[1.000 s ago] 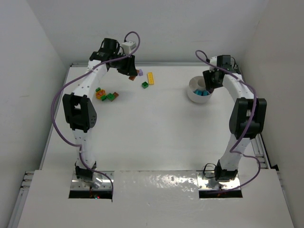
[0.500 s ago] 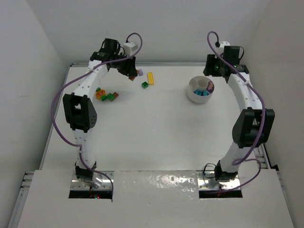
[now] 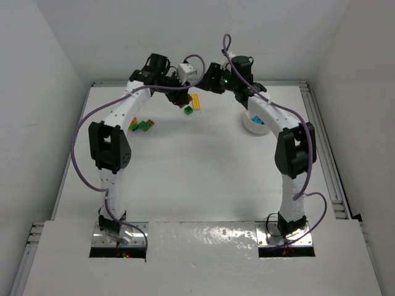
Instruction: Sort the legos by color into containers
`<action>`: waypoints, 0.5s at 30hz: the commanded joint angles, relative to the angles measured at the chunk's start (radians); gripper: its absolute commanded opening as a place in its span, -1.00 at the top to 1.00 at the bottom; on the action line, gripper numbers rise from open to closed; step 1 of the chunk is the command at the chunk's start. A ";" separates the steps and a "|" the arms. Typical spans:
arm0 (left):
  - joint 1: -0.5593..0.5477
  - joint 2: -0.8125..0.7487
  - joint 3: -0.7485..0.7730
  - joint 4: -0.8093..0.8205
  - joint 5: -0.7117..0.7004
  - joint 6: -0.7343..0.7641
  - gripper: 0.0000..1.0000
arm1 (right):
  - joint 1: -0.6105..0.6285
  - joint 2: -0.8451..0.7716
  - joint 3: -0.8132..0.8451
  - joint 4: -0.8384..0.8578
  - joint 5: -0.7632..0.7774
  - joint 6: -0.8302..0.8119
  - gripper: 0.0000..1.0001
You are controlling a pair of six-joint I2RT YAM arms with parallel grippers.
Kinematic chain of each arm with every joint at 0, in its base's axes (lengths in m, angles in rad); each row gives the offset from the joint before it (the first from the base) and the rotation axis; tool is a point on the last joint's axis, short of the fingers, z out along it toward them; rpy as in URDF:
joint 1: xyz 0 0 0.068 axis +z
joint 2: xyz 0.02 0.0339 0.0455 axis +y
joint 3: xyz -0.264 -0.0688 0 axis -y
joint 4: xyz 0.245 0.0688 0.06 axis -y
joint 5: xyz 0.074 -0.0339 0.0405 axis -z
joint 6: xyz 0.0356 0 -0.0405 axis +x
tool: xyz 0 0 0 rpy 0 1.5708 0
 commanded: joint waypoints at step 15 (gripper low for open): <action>-0.017 -0.062 0.000 0.111 0.081 -0.060 1.00 | 0.052 0.105 0.016 0.158 -0.170 0.151 0.05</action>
